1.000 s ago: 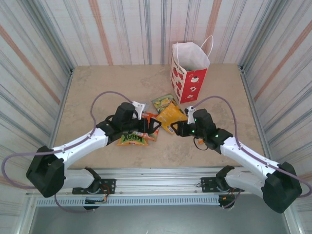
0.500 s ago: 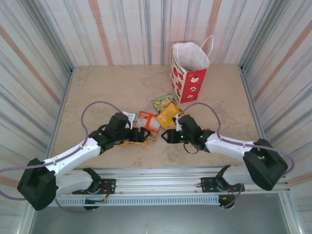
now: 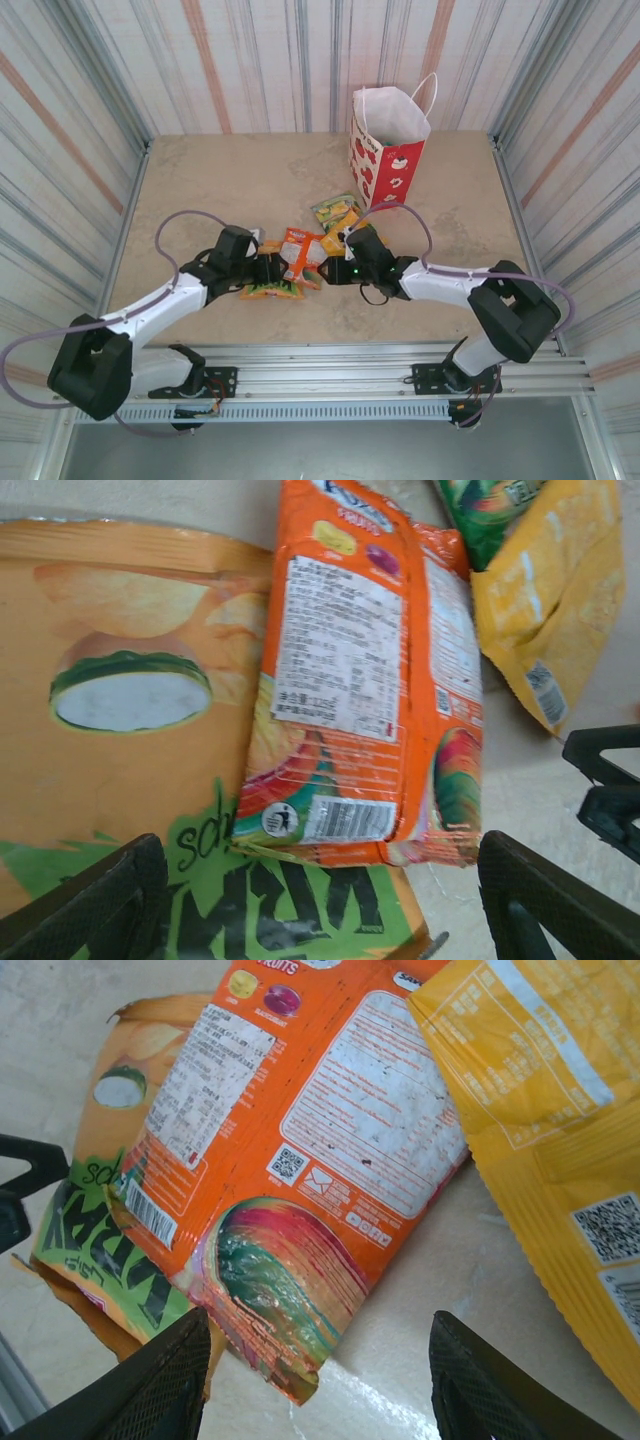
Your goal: Place the snacks into the paper bag
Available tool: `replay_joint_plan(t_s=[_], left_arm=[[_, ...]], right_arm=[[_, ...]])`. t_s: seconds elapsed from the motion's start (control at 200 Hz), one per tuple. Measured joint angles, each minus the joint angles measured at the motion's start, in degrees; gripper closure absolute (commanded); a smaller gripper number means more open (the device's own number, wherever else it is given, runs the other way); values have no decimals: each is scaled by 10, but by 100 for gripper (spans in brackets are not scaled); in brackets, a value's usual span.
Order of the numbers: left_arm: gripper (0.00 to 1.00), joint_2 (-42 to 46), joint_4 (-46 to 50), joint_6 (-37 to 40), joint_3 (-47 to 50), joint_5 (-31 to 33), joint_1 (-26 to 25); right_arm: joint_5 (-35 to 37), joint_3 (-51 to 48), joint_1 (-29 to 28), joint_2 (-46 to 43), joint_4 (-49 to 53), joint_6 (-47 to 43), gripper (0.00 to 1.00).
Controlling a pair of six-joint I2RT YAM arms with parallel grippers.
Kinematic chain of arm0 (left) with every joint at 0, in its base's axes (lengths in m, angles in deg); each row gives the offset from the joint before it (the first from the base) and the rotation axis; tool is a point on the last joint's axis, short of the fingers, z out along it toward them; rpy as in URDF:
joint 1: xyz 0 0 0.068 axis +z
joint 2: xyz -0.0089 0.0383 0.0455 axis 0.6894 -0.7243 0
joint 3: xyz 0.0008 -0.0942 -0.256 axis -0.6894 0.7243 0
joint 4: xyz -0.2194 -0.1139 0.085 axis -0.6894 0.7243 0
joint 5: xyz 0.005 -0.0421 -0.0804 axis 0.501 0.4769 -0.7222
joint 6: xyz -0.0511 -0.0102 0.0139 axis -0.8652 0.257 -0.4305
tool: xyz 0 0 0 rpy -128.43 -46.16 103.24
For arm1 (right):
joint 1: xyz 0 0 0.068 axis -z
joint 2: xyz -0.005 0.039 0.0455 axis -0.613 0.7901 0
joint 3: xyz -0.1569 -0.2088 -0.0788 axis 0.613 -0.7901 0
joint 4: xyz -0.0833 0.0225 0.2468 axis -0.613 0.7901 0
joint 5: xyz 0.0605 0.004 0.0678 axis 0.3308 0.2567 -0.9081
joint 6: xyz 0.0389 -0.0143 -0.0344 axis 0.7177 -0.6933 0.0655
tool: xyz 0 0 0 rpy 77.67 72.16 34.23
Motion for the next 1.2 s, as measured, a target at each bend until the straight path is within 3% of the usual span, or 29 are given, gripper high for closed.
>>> replay_joint_plan(t_s=[0.541,0.937,1.203], left_arm=[[22,-94,13,15,-52,-71,62],[30,-179,-4,15,-88,-140,69],[29,-182,8,22,-114,-154,70]], right_arm=[[10,46,-17,60,3,-9,49],[14,66,-23,101,15,-14,59],[14,68,-24,109,16,-14,60]])
